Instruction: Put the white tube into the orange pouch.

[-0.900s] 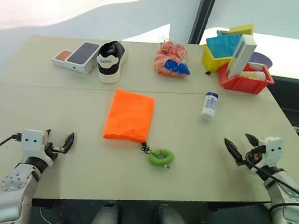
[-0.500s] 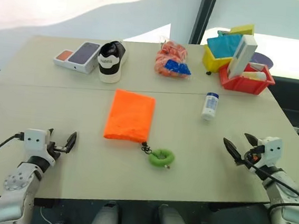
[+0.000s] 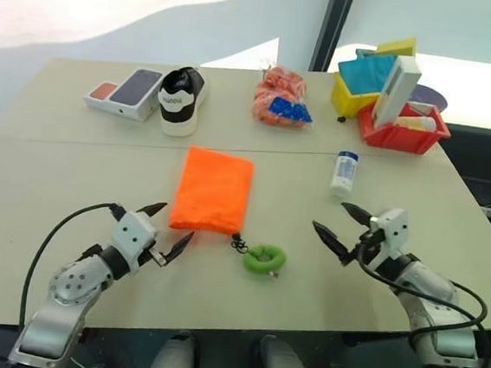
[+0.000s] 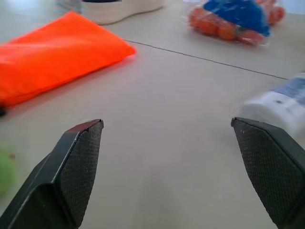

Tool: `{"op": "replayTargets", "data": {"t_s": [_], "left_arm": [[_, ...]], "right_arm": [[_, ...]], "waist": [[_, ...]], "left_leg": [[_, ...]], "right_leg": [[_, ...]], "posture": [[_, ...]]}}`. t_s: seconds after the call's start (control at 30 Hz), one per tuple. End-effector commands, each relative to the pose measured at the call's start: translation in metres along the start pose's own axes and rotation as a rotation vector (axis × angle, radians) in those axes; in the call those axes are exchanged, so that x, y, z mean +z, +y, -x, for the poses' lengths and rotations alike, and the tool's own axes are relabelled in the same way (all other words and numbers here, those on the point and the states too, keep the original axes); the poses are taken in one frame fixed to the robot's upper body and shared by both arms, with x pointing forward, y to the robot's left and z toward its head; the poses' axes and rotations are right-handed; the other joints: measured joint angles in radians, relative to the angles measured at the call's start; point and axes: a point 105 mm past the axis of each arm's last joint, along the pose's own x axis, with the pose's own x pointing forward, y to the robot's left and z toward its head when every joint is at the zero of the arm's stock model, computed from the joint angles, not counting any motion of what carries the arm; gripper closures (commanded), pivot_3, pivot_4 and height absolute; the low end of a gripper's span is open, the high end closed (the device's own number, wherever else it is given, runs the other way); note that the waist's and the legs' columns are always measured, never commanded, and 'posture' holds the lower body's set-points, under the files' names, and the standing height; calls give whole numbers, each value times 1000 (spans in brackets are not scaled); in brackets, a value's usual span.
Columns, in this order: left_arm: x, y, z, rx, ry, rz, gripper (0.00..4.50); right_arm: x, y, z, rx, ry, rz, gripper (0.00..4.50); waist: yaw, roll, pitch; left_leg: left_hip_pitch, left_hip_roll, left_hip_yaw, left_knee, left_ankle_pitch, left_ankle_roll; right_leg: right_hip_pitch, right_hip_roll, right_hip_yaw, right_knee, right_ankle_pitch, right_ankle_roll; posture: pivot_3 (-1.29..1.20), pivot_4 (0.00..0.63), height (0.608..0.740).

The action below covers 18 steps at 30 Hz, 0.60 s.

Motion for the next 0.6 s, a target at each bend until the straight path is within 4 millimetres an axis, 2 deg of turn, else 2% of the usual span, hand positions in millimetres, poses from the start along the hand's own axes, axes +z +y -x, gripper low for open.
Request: {"op": "replayTargets", "data": {"t_s": [0.03,0.17,0.4,0.5,0.6], "left_arm": [[14,-3,-3,-35,-47,-117,0],[12,-1,-9,-40,-26,-231,0],[3,12,-19,15,12,-261,0],[3,13,-20,15,7,-256,885],[5,13,-21,15,-7,-246,2382]], "right_arm": [[15,19,-6,78,-45,28,41],[13,26,-10,102,-48,26,41],[11,28,-13,113,-50,29,41],[11,26,-14,105,-50,36,0],[9,18,-16,62,-39,44,0]], "waist": [[0,0,0],[1,0,0],[0,0,0],[-1,0,0],[0,0,0]], "left_leg": [[0,0,0,0,0,0],[0,0,0,0,0,0],[0,0,0,0,0,0],[0,0,0,0,0,0],[0,0,0,0,0,0]], "right_leg": [[0,0,0,0,0,1],[0,0,0,0,-1,2],[0,0,-1,0,-1,2],[0,0,-1,0,-1,2],[0,0,-1,0,0,2]], "posture": [[0,150,740],[0,150,740],[0,150,740],[0,150,740],[0,150,740]]}}
